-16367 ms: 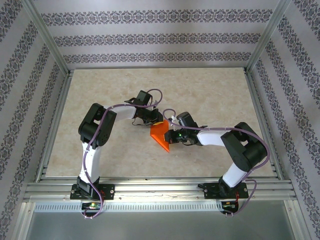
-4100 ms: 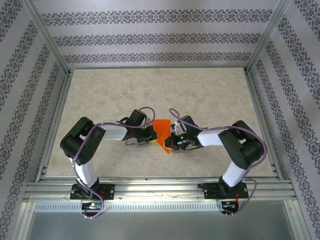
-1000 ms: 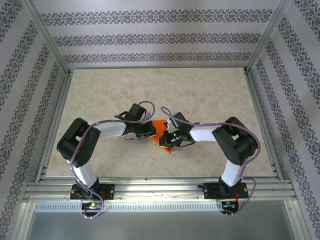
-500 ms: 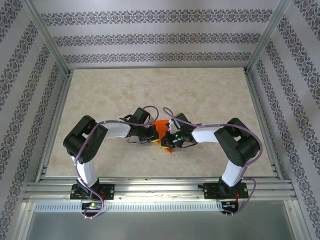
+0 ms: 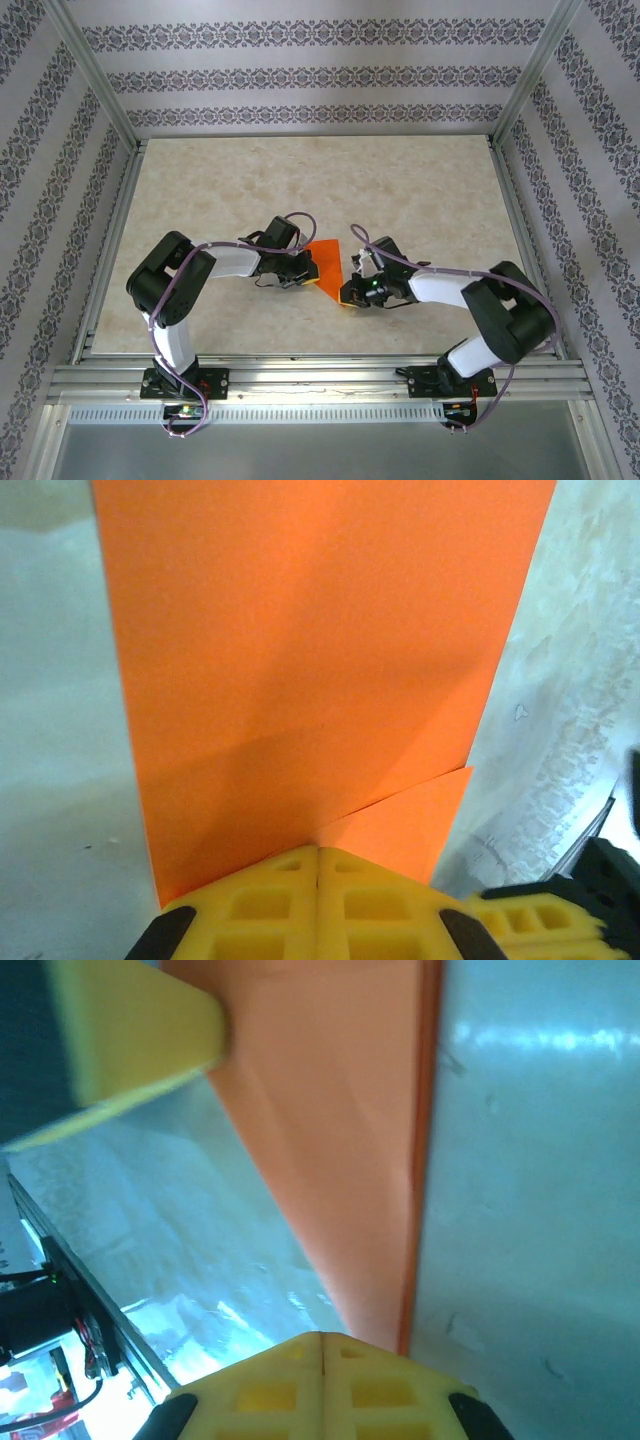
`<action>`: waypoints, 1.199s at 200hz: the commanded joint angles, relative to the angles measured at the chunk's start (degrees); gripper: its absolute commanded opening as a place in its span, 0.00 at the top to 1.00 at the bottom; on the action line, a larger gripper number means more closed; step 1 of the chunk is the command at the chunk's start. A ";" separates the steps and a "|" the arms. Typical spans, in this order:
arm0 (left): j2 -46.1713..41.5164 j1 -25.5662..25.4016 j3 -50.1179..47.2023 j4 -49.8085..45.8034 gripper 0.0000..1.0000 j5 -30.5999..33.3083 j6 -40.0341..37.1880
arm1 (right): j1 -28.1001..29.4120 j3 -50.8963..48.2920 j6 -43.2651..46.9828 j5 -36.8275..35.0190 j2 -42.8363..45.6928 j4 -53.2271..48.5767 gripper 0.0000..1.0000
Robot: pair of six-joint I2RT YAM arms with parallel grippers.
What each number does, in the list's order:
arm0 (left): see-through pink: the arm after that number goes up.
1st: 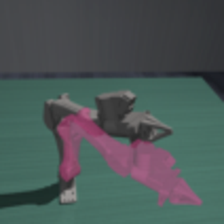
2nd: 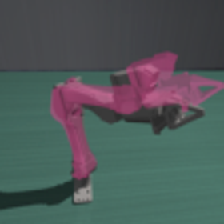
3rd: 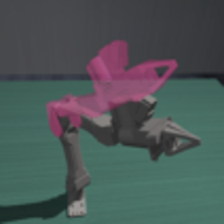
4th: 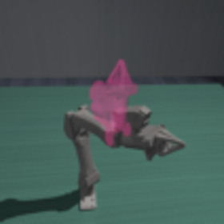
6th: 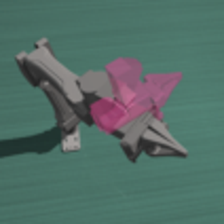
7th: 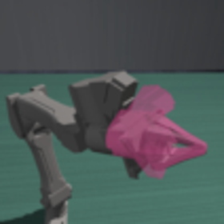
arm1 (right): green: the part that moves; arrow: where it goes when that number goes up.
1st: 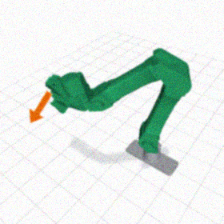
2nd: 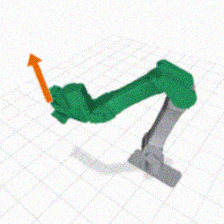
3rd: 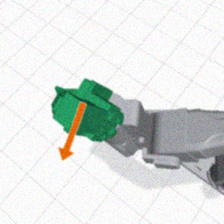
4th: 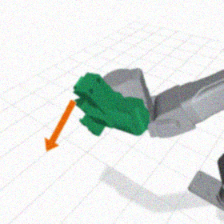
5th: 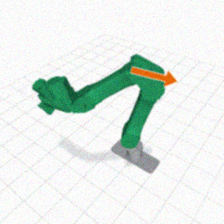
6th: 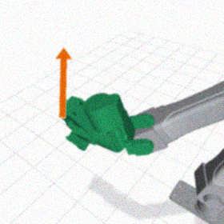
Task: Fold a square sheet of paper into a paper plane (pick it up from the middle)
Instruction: Pick up the paper from the center of the table.
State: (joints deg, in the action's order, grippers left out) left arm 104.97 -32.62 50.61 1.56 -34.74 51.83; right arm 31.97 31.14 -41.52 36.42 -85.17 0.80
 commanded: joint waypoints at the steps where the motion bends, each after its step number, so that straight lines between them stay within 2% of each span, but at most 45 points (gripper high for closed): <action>1: 0.68 -0.36 -3.24 -1.73 0.96 4.09 2.85 | -0.24 2.23 3.98 -5.17 7.09 -3.11 0.92; 11: -0.52 -0.73 -3.62 -1.71 0.96 5.41 2.72 | -0.23 1.95 4.70 -10.23 11.05 -3.47 0.91; 33: -2.41 -1.19 -4.61 -1.05 0.96 7.40 3.04 | -0.54 -0.61 8.28 -24.14 20.11 -3.35 0.78; 43: -3.16 -1.22 -4.87 -0.75 0.95 7.86 3.34 | -1.29 -1.69 10.21 -27.72 23.79 -3.10 0.73; 52: -3.91 -1.22 -4.96 -0.78 0.93 8.35 3.45 | -2.24 -2.55 11.56 -29.40 26.78 -2.31 0.68; 65: -5.06 -1.26 -5.30 -0.12 0.91 8.72 3.62 | -3.40 -4.13 12.15 -31.12 30.28 -0.75 0.52; 77: -6.16 -1.22 -5.69 0.92 0.90 8.87 3.56 | -4.83 -5.44 10.75 -29.62 32.35 0.58 0.39; 87: -7.06 -1.22 -5.90 1.26 0.88 9.11 3.30 | -5.90 -7.11 10.18 -27.54 33.42 3.25 0.33; 92: -7.50 -1.22 -5.95 1.17 0.86 9.24 3.11 | -6.54 -8.02 10.13 -26.31 33.58 4.67 0.33; 108: -8.66 -1.22 -5.94 1.08 0.80 9.87 2.62 | -7.62 -8.31 8.82 -23.27 31.84 5.15 0.44; 152: -11.46 -0.51 -7.14 0.85 0.73 10.43 1.69 | -5.37 -2.39 6.67 -11.33 18.80 3.25 0.50; 190: -14.69 1.77 -11.10 4.18 0.61 10.53 2.32 | 0.07 3.71 6.94 -11.31 7.60 1.15 0.58; 208: -15.96 2.89 -11.96 3.96 0.59 9.87 1.87 | 0.89 5.52 5.76 -11.96 3.52 0.81 0.63; 240: -16.53 4.65 -13.65 5.64 0.57 8.17 2.90 | 0.99 8.10 3.73 -10.64 -2.24 0.92 0.66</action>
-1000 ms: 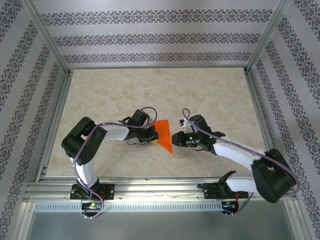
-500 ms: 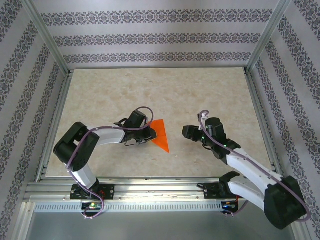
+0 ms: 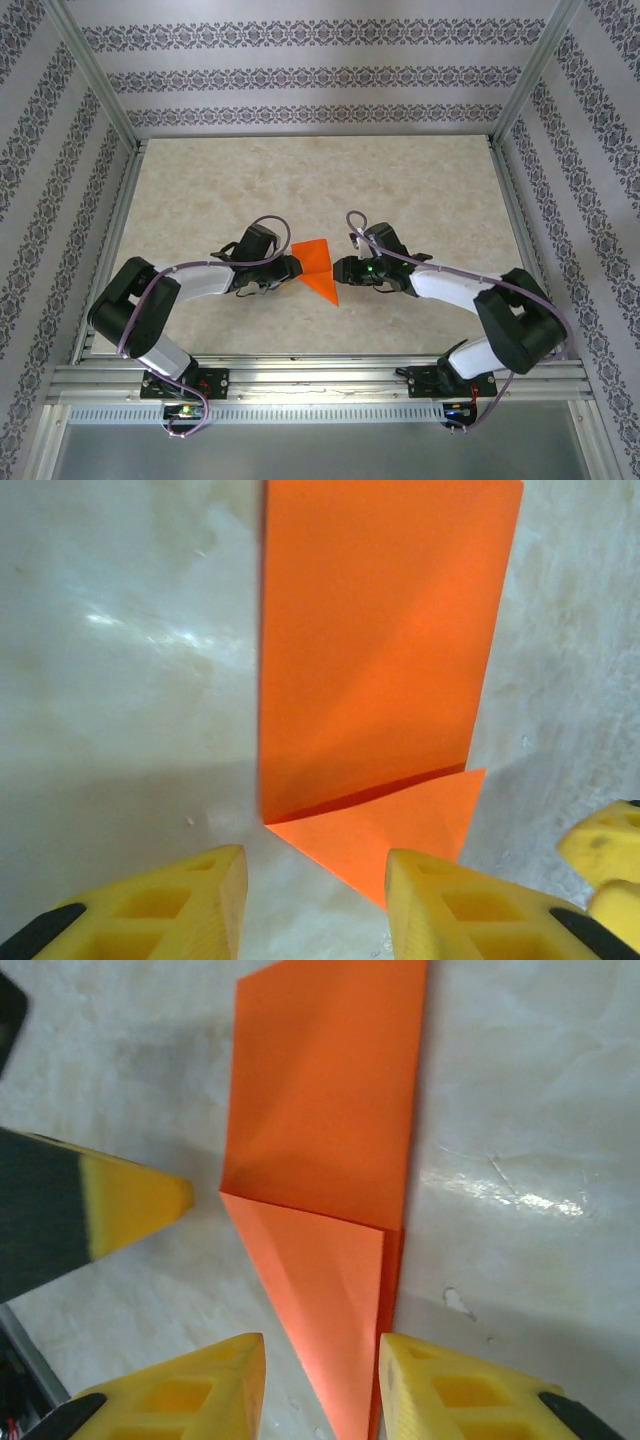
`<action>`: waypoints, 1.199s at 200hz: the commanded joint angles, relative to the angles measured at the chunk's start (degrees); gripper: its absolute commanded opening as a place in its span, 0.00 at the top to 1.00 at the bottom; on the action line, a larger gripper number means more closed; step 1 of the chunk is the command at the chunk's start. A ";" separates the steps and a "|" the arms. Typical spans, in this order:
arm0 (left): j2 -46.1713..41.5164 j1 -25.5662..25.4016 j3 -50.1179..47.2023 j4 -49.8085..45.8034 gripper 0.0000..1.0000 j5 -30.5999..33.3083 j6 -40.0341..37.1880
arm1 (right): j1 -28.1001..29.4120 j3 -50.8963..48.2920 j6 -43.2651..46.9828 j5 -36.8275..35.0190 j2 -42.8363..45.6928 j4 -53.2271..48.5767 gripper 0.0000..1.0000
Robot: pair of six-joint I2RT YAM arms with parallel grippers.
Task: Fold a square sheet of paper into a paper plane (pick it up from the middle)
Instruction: Pick up the paper from the center of the table.
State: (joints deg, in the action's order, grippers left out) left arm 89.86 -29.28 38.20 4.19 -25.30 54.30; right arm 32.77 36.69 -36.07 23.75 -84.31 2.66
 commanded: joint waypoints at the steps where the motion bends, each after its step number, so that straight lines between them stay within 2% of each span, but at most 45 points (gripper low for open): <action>1: -1.39 1.36 -1.26 3.11 0.57 -1.35 0.53 | 0.18 2.66 -1.72 2.11 -3.16 -0.96 0.66; 110: 2.22 3.85 -1.59 6.62 0.57 -5.99 2.08 | -1.48 7.41 -1.72 5.64 -12.84 1.04 0.76; 168: 3.47 3.91 -0.45 6.54 0.58 -6.95 1.99 | -2.46 5.86 -2.24 7.10 -11.44 3.37 0.91; 240: 4.53 4.59 2.79 4.79 0.54 -9.20 -0.05 | -5.17 1.36 -6.66 14.95 -10.35 15.31 0.96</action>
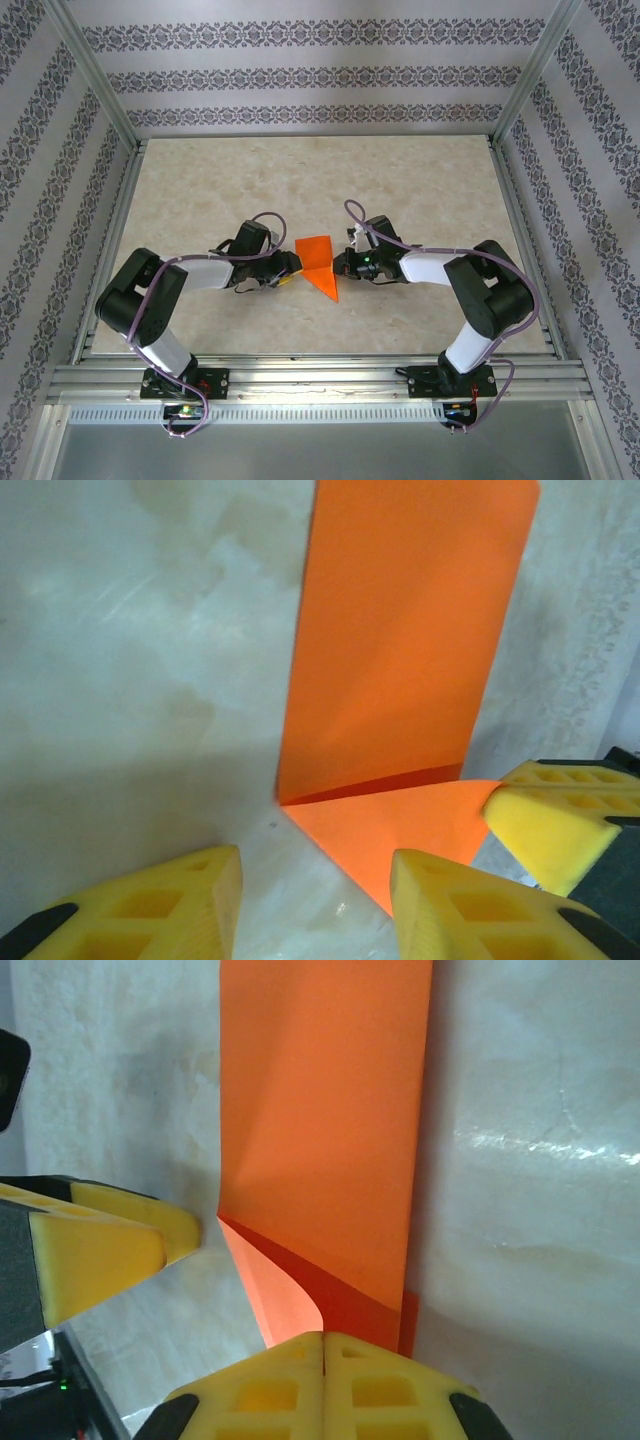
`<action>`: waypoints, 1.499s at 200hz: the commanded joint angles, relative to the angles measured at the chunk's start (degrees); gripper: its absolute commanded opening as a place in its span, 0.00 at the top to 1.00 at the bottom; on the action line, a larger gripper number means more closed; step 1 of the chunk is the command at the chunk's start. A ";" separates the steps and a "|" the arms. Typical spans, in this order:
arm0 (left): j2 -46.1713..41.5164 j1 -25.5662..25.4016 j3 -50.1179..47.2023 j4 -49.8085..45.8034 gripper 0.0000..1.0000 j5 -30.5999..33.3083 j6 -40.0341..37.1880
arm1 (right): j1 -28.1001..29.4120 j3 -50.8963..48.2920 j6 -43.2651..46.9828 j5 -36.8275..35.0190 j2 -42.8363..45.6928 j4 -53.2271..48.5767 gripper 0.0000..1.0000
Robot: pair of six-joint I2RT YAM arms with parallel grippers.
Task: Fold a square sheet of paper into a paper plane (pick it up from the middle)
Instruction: Pick up the paper from the center of the table.
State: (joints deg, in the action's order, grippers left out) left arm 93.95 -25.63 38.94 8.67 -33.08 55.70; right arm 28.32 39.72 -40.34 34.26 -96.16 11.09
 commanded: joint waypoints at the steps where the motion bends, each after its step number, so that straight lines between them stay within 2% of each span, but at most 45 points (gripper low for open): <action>1: 0.44 0.94 2.08 0.31 0.54 -1.44 -1.46 | -0.76 -1.76 -2.47 4.51 1.50 7.08 0.96; 101: 1.32 1.38 4.63 -3.13 0.50 -0.07 -1.91 | -2.69 -6.39 -7.45 9.17 1.69 19.08 1.00; 126: 1.50 1.45 5.33 -3.30 0.49 -0.17 -1.91 | -3.35 -8.29 -10.28 10.25 1.50 25.44 1.00; 198: 3.75 1.44 7.28 -3.42 0.48 -0.85 -1.46 | -4.06 -8.96 -11.25 11.88 2.73 27.14 1.00; 300: 7.20 1.38 7.32 4.45 0.48 -4.04 1.81 | -4.23 -9.40 -11.45 12.85 2.71 27.84 1.00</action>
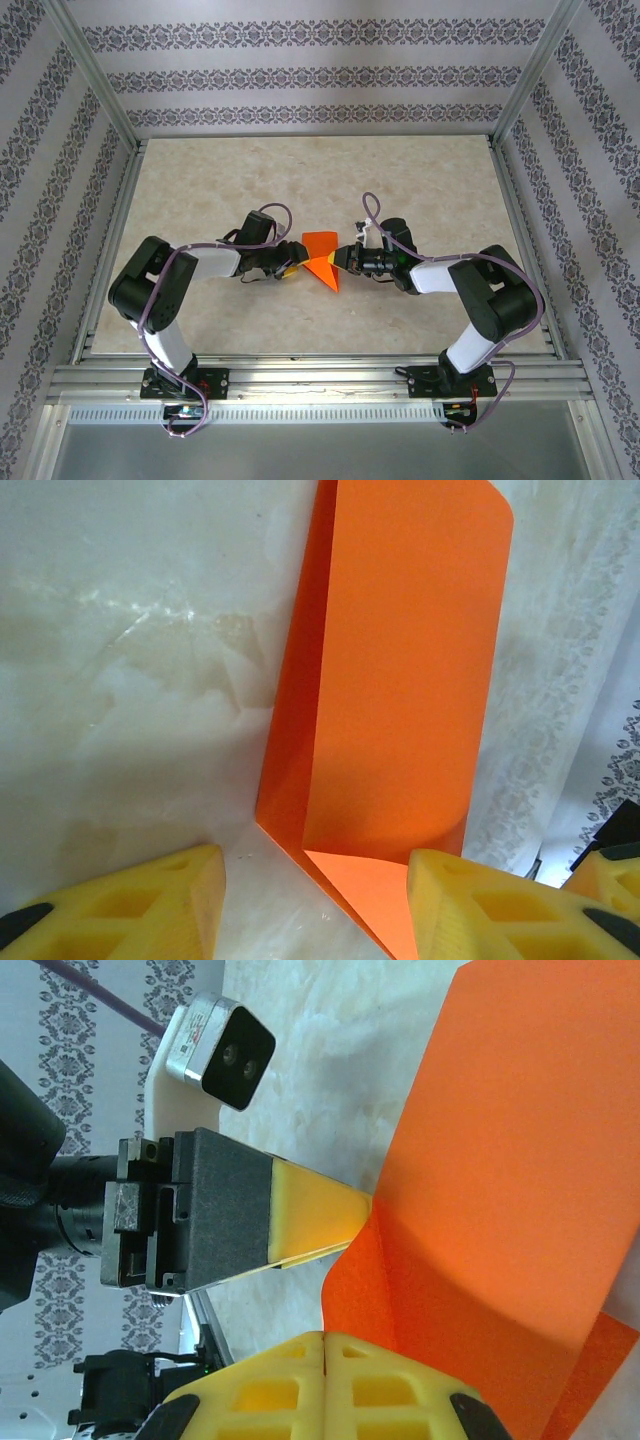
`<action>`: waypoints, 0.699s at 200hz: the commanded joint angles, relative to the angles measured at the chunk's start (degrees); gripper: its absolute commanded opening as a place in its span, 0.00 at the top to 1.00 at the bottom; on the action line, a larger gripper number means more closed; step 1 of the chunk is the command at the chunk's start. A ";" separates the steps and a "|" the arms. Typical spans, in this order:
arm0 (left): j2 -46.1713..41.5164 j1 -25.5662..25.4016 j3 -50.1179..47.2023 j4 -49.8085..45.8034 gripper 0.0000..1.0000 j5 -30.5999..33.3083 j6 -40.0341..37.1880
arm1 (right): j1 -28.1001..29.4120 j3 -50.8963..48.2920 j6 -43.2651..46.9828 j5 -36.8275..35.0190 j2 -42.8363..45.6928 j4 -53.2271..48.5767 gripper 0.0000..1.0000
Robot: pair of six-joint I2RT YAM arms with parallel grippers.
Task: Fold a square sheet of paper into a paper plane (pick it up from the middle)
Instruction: Pick up the paper from the center of the table, then pass the paper.
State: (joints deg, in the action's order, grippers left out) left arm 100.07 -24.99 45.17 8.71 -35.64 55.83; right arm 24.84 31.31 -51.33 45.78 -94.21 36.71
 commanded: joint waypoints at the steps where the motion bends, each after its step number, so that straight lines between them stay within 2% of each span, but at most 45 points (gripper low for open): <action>1: 1.13 0.79 1.08 4.48 0.48 -1.51 1.75 | -0.76 -1.03 -0.45 1.33 0.78 2.23 1.00; 140: 3.29 1.70 -1.82 17.56 0.49 -3.64 7.65 | -1.63 -2.48 -0.79 1.75 1.89 2.75 1.00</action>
State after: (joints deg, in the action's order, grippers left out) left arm 102.48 -24.25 44.49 21.12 -38.04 61.63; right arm 24.08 29.58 -52.25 46.04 -93.78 37.19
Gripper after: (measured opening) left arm 0.510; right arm 0.049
